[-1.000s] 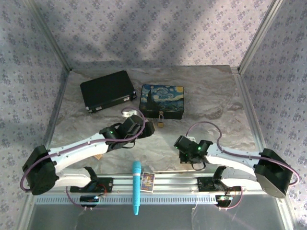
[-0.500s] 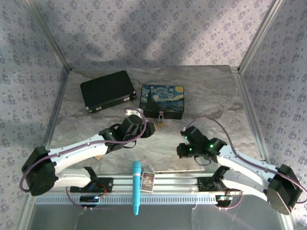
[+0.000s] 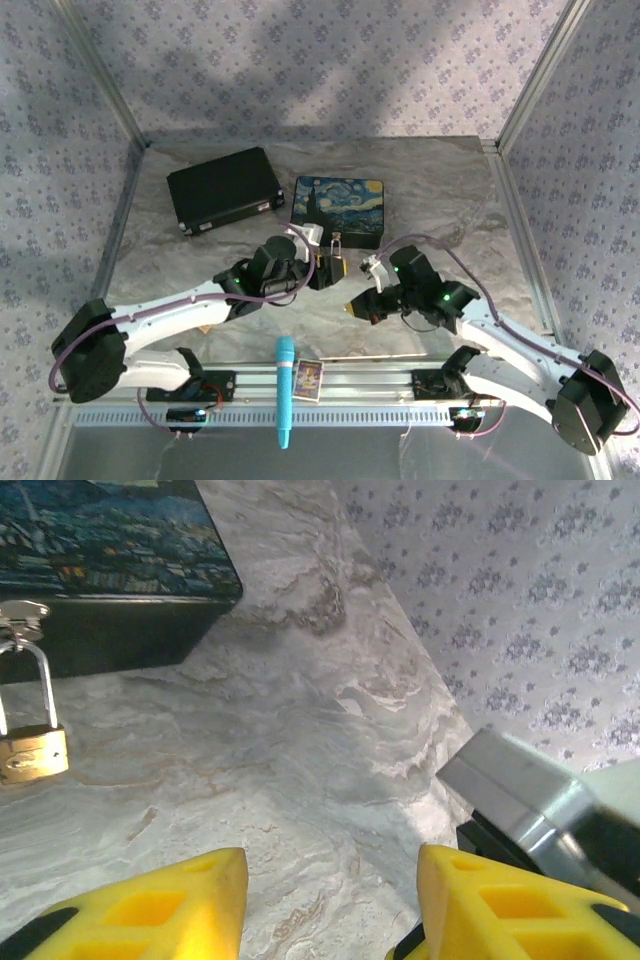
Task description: Unlock the padlock with the key
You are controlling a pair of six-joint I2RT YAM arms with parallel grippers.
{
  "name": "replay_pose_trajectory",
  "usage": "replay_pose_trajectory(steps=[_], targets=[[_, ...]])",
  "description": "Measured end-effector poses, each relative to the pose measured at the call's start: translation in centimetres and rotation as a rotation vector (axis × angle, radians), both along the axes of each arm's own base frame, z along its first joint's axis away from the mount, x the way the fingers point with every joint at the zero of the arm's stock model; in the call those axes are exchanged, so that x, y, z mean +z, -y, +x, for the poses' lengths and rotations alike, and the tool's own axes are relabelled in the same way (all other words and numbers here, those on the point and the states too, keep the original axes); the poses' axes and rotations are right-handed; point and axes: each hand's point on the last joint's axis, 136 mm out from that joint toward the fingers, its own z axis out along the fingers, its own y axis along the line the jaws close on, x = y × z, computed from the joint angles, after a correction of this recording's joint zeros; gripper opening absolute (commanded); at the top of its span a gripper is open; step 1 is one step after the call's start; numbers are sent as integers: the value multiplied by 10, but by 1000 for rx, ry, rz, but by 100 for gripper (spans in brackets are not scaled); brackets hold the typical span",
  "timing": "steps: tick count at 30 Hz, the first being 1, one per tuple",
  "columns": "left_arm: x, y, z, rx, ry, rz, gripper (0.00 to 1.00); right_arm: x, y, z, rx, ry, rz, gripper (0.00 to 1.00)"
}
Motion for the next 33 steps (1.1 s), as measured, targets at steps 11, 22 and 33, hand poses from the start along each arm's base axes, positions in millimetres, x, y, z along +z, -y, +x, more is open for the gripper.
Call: replay_pose_trajectory(steps=[11, 22, 33], targets=[[-74, -20, 7, 124, -142, 228, 18, -66, 1, 21, -70, -175, -266, 0], [-114, -21, 3, 225, -182, 492, 20, -119, 10, 34, -161, -325, -455, 4], [-120, -35, 4, 269, -189, 552, 27, -119, 21, 46, -207, -336, -558, 43]])
